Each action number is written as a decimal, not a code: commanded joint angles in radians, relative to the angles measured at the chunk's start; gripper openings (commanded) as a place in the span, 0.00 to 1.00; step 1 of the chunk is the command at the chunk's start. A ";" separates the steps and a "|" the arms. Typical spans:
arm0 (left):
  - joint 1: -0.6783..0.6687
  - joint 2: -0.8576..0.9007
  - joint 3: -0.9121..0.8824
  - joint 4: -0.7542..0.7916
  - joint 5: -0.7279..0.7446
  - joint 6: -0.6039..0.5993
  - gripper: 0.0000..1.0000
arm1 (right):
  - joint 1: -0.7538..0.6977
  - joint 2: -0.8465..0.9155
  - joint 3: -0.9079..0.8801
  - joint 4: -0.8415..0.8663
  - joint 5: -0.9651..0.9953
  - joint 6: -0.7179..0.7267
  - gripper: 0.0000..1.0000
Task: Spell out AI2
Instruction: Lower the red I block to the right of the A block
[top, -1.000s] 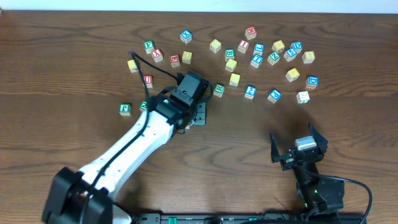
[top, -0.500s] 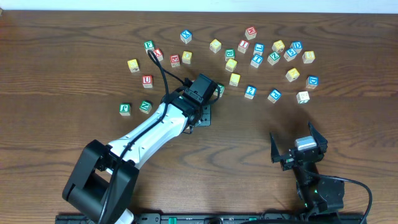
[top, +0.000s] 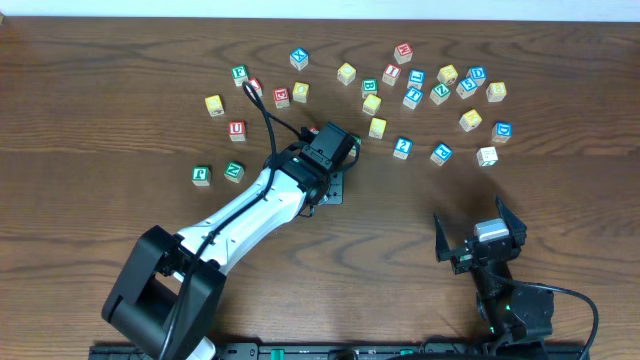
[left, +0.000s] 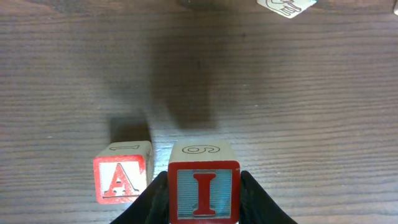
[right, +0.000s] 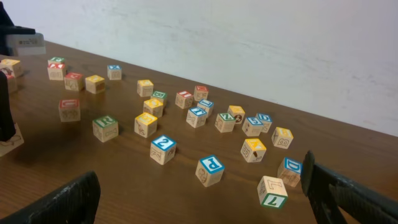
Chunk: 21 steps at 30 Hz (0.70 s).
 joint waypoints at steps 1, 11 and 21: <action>-0.003 -0.003 -0.006 0.001 -0.027 -0.011 0.08 | -0.011 -0.005 -0.001 -0.004 0.001 0.012 0.99; -0.025 -0.002 -0.019 0.000 -0.031 -0.022 0.08 | -0.011 -0.005 -0.001 -0.004 0.001 0.012 0.99; -0.143 -0.002 -0.047 0.009 -0.151 -0.052 0.08 | -0.011 -0.005 -0.001 -0.004 0.001 0.012 0.99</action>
